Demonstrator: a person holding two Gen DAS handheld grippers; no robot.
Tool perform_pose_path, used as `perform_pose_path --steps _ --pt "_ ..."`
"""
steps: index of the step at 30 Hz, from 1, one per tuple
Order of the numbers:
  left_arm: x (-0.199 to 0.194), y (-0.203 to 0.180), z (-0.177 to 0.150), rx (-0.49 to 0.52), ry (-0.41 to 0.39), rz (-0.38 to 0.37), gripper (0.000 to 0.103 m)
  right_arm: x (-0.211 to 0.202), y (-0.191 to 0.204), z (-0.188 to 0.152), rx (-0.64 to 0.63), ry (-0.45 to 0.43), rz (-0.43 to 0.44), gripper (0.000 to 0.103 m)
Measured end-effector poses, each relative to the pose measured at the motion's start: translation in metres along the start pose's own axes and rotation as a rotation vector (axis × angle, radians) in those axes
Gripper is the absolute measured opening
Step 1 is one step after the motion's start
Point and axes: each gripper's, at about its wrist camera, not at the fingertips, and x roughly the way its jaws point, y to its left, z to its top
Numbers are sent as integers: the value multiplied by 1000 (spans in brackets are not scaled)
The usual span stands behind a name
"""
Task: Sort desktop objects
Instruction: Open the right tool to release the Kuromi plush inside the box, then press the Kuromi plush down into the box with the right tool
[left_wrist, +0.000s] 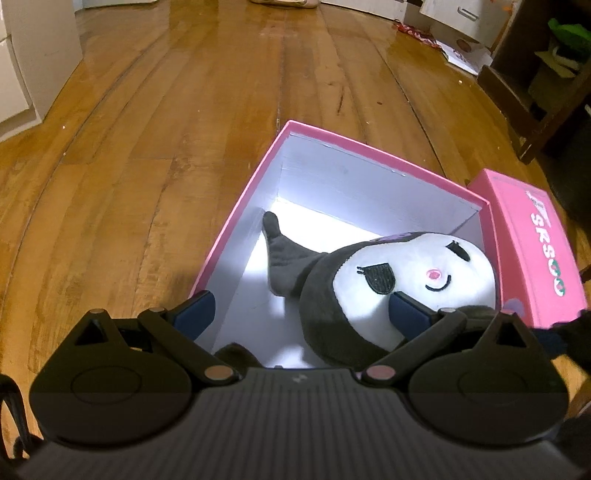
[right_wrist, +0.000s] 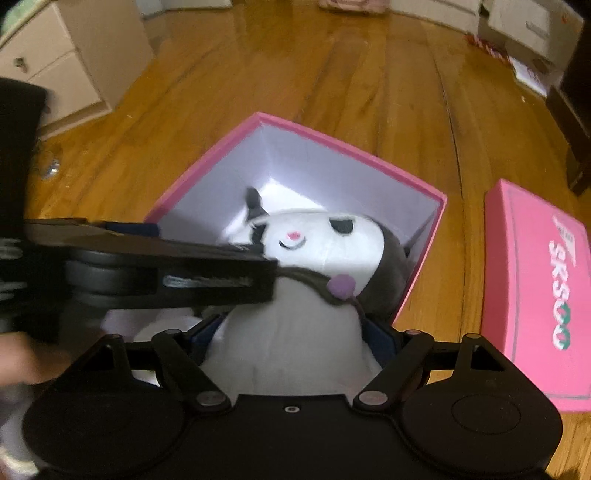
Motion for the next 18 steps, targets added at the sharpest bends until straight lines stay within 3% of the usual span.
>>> perform_pose_path --steps 3,6,12,18 --pt "-1 -3 0 5 -9 38 99 -19 8 -1 -68 -55 50 83" --pt "-5 -1 2 -7 -13 40 98 -25 12 -6 -105 -66 3 83" --pt "-24 7 2 -53 -49 2 101 -16 -4 -14 -49 -38 101 85" --pt "-31 18 2 -88 -77 111 102 -1 6 -15 -122 -12 71 87"
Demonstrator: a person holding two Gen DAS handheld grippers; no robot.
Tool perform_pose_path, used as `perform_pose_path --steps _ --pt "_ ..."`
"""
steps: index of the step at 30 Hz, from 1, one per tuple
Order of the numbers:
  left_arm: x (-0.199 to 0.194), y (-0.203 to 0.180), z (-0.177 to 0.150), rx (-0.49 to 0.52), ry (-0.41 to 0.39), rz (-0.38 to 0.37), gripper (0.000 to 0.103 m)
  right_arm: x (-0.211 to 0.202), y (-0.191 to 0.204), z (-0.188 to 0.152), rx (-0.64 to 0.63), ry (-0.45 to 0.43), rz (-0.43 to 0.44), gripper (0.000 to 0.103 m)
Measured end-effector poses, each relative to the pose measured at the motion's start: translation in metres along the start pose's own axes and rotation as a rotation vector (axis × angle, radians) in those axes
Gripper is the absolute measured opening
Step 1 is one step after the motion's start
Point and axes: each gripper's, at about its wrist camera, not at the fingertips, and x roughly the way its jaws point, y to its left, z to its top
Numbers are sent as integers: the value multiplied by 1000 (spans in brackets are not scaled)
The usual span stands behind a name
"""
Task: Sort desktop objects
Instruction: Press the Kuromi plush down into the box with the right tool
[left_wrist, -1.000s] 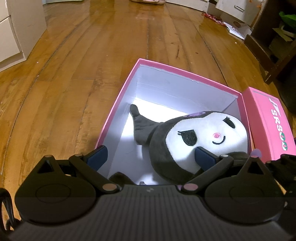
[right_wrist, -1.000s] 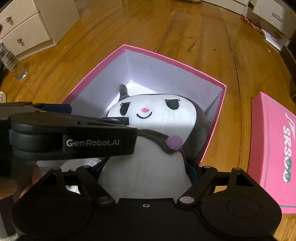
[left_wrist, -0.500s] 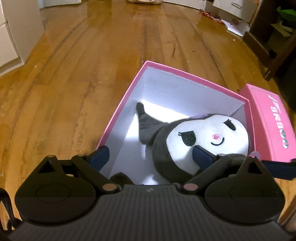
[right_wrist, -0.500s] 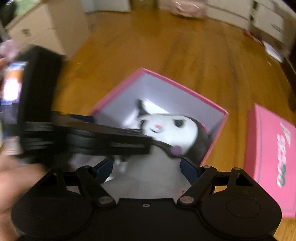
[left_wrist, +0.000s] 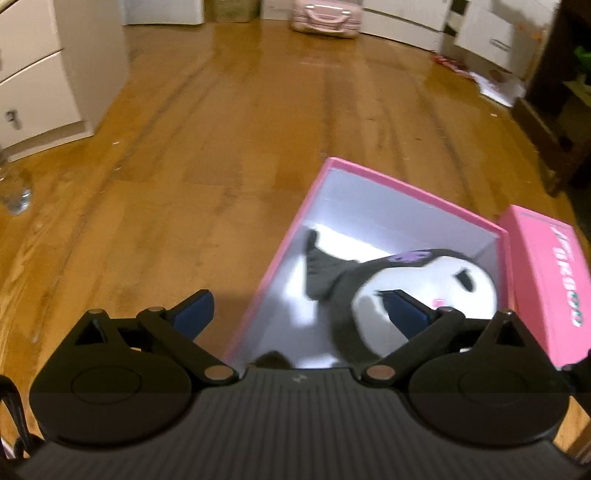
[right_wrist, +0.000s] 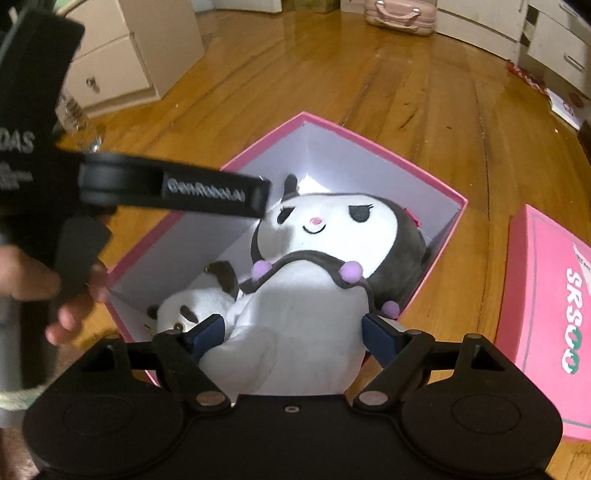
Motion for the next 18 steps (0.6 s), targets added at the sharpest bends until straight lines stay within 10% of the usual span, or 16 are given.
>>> perform_pose_path --steps 10,18 --pt "-7 20 -2 -80 -7 12 102 25 -4 -2 -36 -29 -88 77" --pt "-6 27 -2 -130 -3 20 102 27 -53 12 228 -64 109 71"
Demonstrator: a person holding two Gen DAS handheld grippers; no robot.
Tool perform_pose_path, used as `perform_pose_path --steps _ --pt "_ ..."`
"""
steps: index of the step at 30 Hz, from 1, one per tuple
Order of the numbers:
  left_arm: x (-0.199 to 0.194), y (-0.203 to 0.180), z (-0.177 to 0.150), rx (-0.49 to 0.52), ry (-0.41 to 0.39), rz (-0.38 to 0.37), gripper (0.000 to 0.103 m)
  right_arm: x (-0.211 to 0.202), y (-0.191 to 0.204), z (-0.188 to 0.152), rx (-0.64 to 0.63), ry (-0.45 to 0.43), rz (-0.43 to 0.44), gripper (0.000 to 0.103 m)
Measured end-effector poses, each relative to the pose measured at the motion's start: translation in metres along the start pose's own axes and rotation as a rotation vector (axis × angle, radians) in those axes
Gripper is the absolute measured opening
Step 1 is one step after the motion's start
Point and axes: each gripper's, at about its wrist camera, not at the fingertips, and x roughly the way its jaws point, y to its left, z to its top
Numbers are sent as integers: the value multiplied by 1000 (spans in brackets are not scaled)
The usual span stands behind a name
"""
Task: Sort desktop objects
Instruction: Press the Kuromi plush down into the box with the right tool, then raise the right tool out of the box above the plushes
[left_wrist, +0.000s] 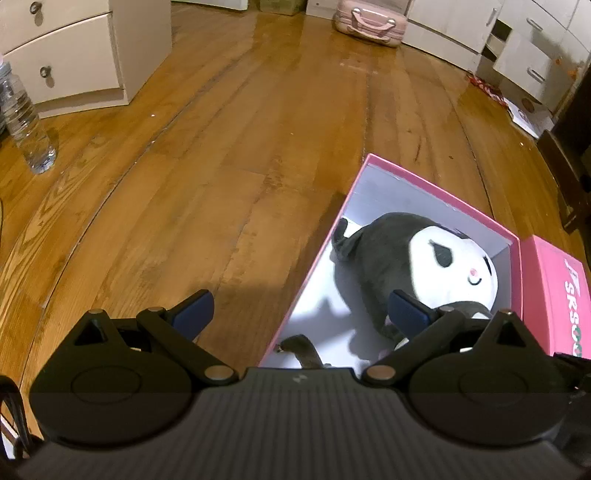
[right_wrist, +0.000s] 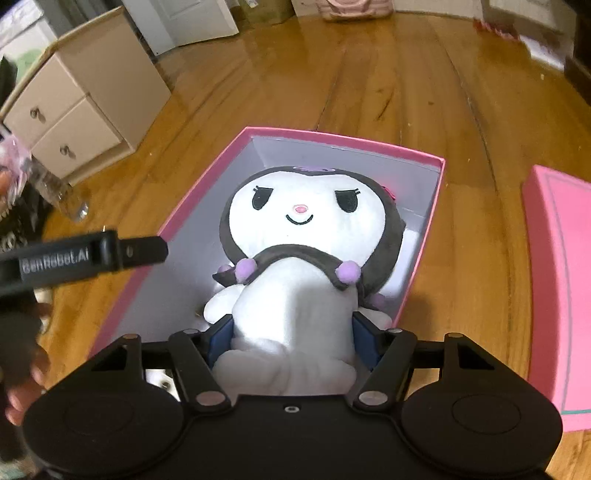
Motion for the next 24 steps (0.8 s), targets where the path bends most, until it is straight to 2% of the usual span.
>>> perform_pose_path --steps 6,11,14,17,20,24 --pt "0 -3 -2 9 0 -1 102 13 17 2 -118 -19 -71 75" --pt "4 -2 -2 8 8 6 102 16 11 5 -156 -45 -72 75" --pt "4 -3 -2 14 4 2 102 20 14 6 -244 -13 -59 77" --pt "4 -4 -1 20 3 5 102 1 17 3 -239 -42 -73 79" --pt "7 -2 -1 13 8 16 102 -24 30 -19 -165 -99 -33 79" --pt "8 -1 0 3 12 23 102 -29 41 -46 -79 -70 -29 79"
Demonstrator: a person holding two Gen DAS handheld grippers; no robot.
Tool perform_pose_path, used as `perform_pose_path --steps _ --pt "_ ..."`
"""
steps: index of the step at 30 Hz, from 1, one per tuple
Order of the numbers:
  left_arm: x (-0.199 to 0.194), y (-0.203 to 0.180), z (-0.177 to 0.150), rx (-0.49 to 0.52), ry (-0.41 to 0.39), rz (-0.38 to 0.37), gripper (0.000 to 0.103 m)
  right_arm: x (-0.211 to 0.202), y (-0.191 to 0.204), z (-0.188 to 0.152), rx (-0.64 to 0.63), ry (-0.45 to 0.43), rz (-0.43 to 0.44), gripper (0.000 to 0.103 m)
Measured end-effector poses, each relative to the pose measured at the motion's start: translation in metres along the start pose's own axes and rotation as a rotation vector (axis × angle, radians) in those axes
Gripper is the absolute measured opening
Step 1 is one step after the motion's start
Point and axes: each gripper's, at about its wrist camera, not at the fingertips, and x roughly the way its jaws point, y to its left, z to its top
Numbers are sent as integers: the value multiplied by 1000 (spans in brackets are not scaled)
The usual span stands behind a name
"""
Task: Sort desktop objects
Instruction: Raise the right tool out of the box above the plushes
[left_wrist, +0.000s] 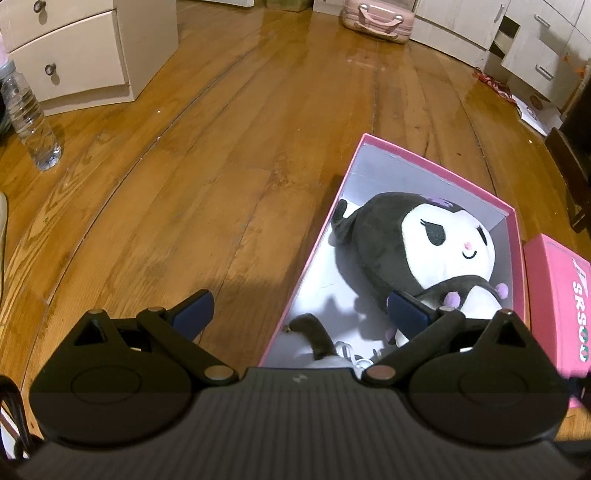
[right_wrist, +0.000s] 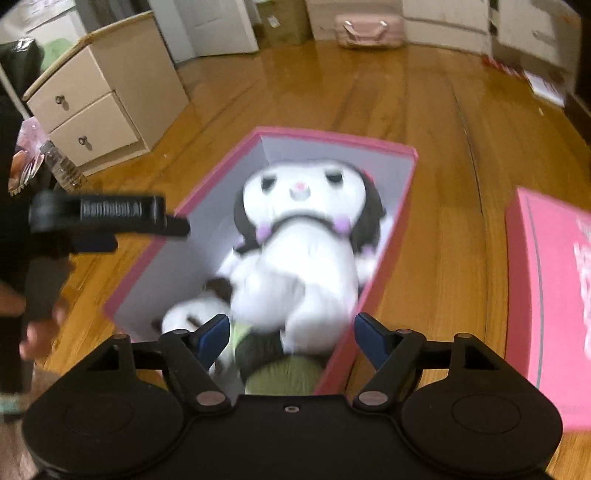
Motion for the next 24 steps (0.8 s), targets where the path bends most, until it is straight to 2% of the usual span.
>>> perform_pose_path --steps 3,5,7,8,9,10,14,17,22,24 --pt "-1 -1 0 1 -4 2 102 15 1 -13 15 90 -39 78" --pt "-1 -2 0 -2 -7 4 102 26 -4 -17 39 117 -40 72" --pt "-1 -4 0 -6 -6 -8 102 31 -14 -21 88 128 6 47" --pt "-1 -4 0 -16 -3 -19 102 32 -18 -22 114 133 23 43" --pt "-1 -4 0 -22 -1 -26 102 30 -17 -22 105 130 10 32" --pt "-1 -5 1 -26 1 -32 102 28 -17 -22 93 126 -5 29" --pt "-1 -11 1 -16 8 -51 102 25 -14 -21 75 111 -56 24" --pt "-1 -15 -1 -9 19 -93 102 23 -22 -21 119 99 -55 22" --pt "-1 -24 -2 -2 27 -128 102 17 -23 -15 96 68 -177 22" --pt "1 -28 -2 -1 31 -154 102 18 -27 -14 98 52 -197 25"
